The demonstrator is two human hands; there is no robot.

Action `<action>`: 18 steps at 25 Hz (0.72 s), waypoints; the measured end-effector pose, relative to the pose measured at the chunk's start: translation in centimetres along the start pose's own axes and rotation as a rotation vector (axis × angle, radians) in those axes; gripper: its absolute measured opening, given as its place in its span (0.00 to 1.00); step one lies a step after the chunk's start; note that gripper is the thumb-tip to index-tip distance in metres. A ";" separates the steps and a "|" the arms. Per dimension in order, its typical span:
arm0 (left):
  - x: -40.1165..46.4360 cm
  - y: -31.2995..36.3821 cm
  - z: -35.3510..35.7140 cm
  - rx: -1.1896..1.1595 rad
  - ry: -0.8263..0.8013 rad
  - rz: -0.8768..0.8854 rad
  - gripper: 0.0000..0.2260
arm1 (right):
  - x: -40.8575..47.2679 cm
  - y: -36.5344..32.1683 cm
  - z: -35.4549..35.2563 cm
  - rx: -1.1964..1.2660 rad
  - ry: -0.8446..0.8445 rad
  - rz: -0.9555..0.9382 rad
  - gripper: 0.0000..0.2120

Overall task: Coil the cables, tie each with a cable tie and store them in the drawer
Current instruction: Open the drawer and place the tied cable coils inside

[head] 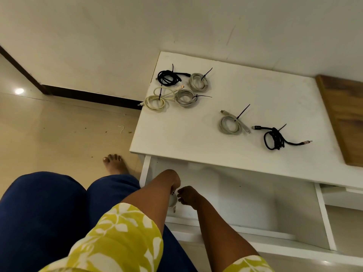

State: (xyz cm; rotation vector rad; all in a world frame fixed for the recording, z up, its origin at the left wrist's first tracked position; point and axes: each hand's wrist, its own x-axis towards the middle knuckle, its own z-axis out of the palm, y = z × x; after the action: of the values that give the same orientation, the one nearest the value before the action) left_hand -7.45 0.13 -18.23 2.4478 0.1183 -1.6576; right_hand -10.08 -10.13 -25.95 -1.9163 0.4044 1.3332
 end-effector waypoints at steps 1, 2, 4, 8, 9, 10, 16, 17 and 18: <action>-0.3 0.0 -0.2 0.006 0.023 0.013 0.17 | -0.1 -0.2 0.0 -0.011 0.002 -0.002 0.18; -0.3 -0.2 -0.2 -0.038 -0.004 -0.014 0.16 | -0.2 -0.4 -0.2 -0.056 0.025 -0.011 0.17; -0.2 -0.4 -0.1 -0.103 -0.079 0.009 0.12 | -0.8 -0.9 -0.9 -0.118 0.062 -0.063 0.16; -1.3 0.6 -0.9 -0.370 -0.082 0.028 0.09 | -4.6 -2.7 -2.8 -0.355 0.191 -0.142 0.16; -1.8 1.1 -1.2 -0.355 -0.048 0.042 0.09 | -5.9 -2.8 -3.4 -0.443 0.225 -0.171 0.16; -2.3 1.9 -1.6 -0.356 -0.016 0.049 0.11 | -7.3 -2.8 -4.1 -0.522 0.260 -0.204 0.16; -7.3 4.5 -4.2 -0.493 0.044 0.285 0.14 | -15.5 -3.5 -8.7 -0.396 0.549 -0.455 0.12; -8.3 4.5 -4.7 -0.568 0.058 0.368 0.12 | -16.4 -3.9 -9.4 -0.334 0.567 -0.499 0.12; -9.1 4.4 -5.2 -0.644 0.107 0.456 0.10 | -17.2 -4.3 -10.0 -0.266 0.595 -0.542 0.12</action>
State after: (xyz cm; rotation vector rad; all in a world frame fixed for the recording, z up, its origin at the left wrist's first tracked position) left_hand -5.36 -2.84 -7.44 1.8885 0.0822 -1.0776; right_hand -7.71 -17.23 -7.04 -2.4067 -0.0294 0.4692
